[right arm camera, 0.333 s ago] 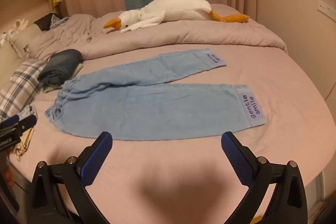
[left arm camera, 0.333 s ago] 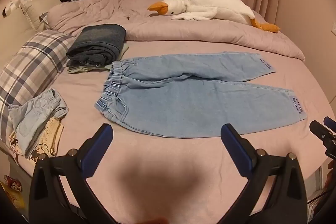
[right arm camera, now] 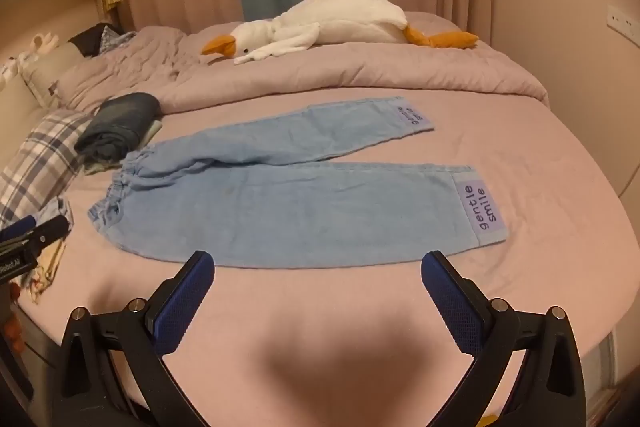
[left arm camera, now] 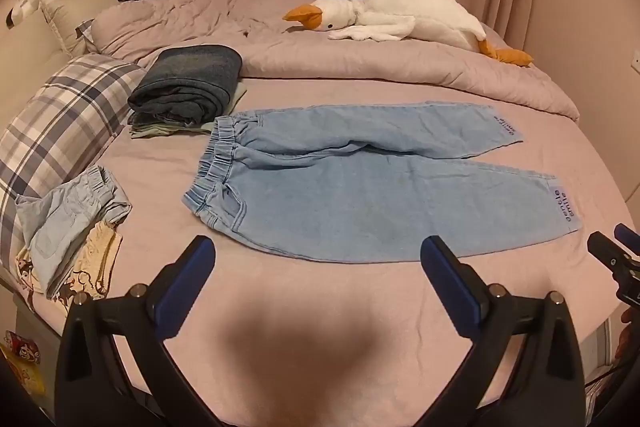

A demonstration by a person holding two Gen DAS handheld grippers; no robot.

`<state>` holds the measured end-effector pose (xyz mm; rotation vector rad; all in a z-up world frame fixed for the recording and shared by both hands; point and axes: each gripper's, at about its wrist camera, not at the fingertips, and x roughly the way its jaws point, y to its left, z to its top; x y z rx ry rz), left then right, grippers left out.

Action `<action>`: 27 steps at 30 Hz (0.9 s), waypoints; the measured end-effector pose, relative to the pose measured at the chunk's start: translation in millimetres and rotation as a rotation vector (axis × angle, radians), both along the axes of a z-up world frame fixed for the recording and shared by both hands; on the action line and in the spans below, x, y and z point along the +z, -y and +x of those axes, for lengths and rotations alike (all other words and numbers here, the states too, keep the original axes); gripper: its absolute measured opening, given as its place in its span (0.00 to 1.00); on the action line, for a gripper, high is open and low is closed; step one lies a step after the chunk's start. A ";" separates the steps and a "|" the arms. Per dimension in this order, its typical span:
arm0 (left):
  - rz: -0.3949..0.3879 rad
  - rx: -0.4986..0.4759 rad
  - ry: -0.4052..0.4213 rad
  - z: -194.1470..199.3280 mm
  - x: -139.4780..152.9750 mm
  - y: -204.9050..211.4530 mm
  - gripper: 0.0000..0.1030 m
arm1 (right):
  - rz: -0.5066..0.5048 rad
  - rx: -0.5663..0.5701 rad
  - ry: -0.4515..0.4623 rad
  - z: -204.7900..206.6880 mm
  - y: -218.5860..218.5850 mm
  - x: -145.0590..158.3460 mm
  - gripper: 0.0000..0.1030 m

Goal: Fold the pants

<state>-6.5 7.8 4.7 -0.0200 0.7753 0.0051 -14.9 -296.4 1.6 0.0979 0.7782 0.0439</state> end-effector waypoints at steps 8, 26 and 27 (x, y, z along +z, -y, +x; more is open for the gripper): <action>0.010 0.002 -0.005 1.1 2.5 3.9 1.00 | -0.014 -0.012 -0.003 -1.6 -3.7 -1.0 1.00; 0.010 0.000 -0.010 1.6 -1.7 -1.6 1.00 | -0.012 -0.017 0.005 -5.7 -0.5 -2.1 1.00; 0.009 0.000 -0.010 1.8 -1.4 -1.8 1.00 | -0.010 -0.019 0.004 -6.1 -1.0 -2.4 1.00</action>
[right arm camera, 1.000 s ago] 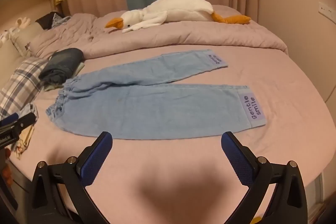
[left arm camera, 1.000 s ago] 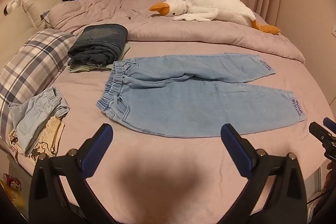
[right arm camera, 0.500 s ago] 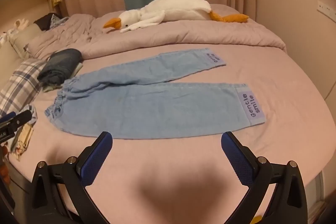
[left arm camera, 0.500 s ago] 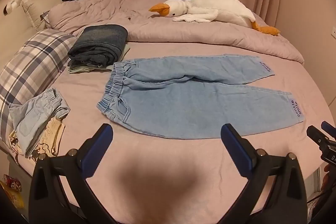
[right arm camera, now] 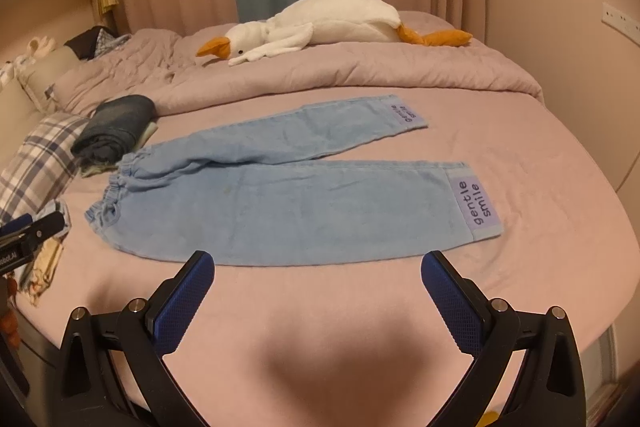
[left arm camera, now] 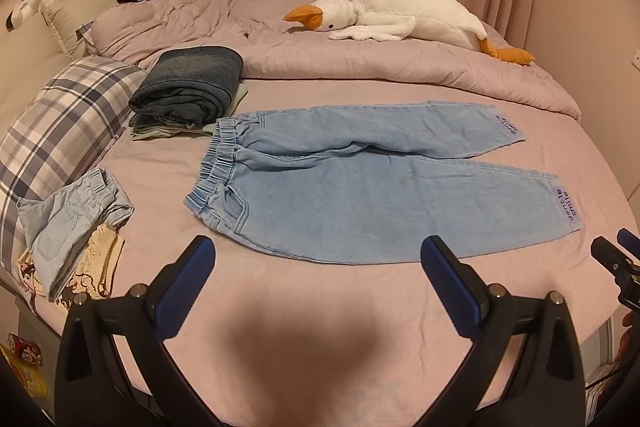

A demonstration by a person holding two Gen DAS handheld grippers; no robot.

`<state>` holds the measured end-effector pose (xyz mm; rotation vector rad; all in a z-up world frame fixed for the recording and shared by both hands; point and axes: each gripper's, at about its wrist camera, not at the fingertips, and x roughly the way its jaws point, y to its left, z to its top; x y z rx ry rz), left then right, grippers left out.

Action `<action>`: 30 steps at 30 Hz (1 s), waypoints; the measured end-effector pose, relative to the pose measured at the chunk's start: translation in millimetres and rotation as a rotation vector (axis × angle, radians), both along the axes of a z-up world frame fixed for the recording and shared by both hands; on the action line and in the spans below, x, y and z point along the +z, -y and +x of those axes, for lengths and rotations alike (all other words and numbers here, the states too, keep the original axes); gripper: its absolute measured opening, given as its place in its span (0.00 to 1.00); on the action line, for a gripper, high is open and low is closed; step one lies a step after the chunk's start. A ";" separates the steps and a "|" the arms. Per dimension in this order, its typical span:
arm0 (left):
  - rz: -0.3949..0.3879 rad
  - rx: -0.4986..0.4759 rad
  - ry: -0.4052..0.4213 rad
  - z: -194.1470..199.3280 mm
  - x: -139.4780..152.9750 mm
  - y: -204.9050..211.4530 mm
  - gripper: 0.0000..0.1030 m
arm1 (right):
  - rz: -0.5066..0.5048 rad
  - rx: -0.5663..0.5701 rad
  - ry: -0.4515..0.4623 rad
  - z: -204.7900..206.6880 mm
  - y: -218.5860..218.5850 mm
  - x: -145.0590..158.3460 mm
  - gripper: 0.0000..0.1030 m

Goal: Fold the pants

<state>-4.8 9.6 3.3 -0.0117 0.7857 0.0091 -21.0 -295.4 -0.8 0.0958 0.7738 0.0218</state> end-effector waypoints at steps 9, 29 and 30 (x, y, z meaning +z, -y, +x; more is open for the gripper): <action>-0.007 -0.003 -0.003 1.6 -1.1 0.6 1.00 | -0.012 -0.001 0.004 -1.9 -1.5 1.7 1.00; -0.009 -0.012 -0.006 1.5 -2.4 3.2 1.00 | -0.021 0.005 -0.005 -0.2 -1.2 1.1 1.00; -0.010 -0.012 -0.003 1.3 -2.2 2.9 1.00 | -0.023 0.006 -0.005 -0.2 -1.6 0.3 1.00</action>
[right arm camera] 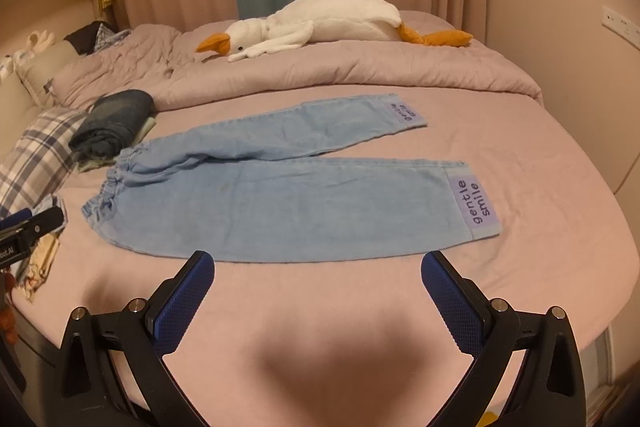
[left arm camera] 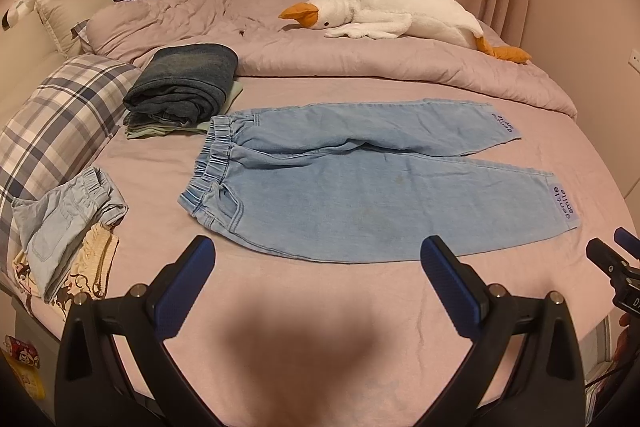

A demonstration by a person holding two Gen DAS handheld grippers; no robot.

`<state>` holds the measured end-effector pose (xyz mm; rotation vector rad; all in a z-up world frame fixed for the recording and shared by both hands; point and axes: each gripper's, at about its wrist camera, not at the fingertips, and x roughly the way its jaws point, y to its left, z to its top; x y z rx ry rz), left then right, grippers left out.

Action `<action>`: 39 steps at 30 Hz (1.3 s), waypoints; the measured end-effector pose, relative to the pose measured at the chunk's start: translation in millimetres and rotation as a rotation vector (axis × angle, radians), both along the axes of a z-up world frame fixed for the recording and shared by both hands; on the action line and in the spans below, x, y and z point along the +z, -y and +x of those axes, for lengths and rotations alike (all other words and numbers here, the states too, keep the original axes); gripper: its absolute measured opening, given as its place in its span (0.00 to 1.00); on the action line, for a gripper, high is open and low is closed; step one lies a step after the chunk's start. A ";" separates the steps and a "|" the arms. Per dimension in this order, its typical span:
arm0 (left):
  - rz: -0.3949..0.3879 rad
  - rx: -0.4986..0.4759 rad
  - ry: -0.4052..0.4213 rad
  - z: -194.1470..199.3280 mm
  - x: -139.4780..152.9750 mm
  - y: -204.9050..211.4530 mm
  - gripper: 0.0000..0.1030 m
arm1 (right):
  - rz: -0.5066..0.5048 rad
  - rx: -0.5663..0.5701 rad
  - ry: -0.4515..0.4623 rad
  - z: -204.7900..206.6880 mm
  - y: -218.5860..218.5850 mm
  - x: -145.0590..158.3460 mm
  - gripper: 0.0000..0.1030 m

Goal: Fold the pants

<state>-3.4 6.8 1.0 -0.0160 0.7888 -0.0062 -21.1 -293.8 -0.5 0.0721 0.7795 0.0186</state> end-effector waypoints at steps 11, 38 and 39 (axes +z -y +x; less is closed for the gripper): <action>-0.001 -0.010 -0.006 2.7 0.3 -0.7 1.00 | -0.009 0.004 -0.004 2.6 -2.3 -0.2 1.00; -0.489 0.312 -0.146 94.5 -131.6 -136.2 0.91 | -0.428 0.580 0.031 53.4 -146.1 -128.9 0.80; -0.479 0.317 -0.152 100.4 -135.0 -137.8 0.84 | -0.469 0.594 0.042 55.2 -151.2 -133.7 0.80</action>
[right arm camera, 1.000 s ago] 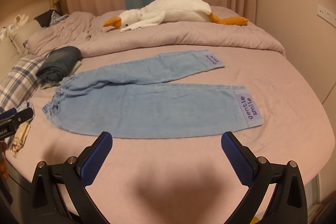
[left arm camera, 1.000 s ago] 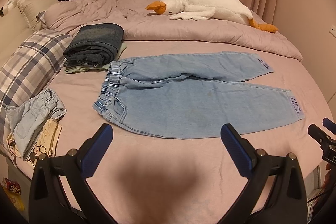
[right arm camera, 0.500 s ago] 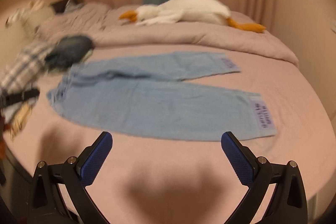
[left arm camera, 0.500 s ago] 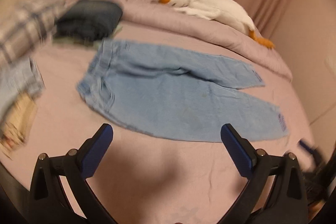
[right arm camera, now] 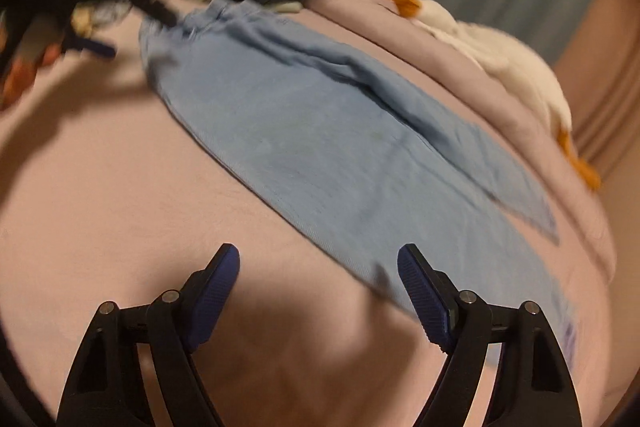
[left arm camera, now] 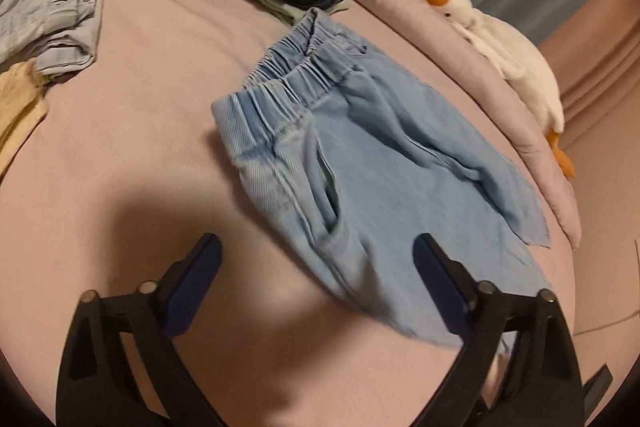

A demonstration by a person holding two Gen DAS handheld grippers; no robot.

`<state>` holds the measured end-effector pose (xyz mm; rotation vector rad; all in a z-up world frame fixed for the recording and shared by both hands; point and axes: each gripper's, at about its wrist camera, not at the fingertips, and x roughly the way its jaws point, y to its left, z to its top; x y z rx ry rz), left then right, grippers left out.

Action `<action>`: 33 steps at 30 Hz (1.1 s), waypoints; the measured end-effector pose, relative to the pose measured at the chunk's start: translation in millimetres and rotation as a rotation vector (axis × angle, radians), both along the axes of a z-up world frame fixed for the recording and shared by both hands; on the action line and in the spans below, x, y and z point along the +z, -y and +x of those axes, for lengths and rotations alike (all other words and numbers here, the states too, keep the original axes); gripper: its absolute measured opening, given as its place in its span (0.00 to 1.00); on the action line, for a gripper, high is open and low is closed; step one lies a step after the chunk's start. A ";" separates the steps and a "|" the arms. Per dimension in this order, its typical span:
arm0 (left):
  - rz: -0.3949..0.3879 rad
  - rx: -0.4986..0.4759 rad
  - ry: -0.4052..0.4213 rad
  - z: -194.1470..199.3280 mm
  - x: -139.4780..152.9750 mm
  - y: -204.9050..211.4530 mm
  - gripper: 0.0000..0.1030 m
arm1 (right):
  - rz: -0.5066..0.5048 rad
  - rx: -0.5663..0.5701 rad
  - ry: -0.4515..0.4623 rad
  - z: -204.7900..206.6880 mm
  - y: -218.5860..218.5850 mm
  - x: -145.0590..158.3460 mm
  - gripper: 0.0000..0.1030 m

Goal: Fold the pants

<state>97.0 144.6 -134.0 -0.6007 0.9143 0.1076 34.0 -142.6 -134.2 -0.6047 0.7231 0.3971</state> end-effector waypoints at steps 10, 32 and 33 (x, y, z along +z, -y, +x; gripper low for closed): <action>0.050 0.027 -0.056 34.0 -8.6 -22.5 0.21 | 0.006 0.095 0.002 27.0 -17.0 -0.4 0.18; 0.392 -0.131 -0.017 -57.6 25.5 2.2 0.62 | 0.390 -0.001 -0.247 13.0 55.1 45.0 0.47; 0.385 -0.160 0.006 -51.7 27.0 9.2 0.62 | 0.379 -0.036 -0.235 21.7 59.9 45.5 0.48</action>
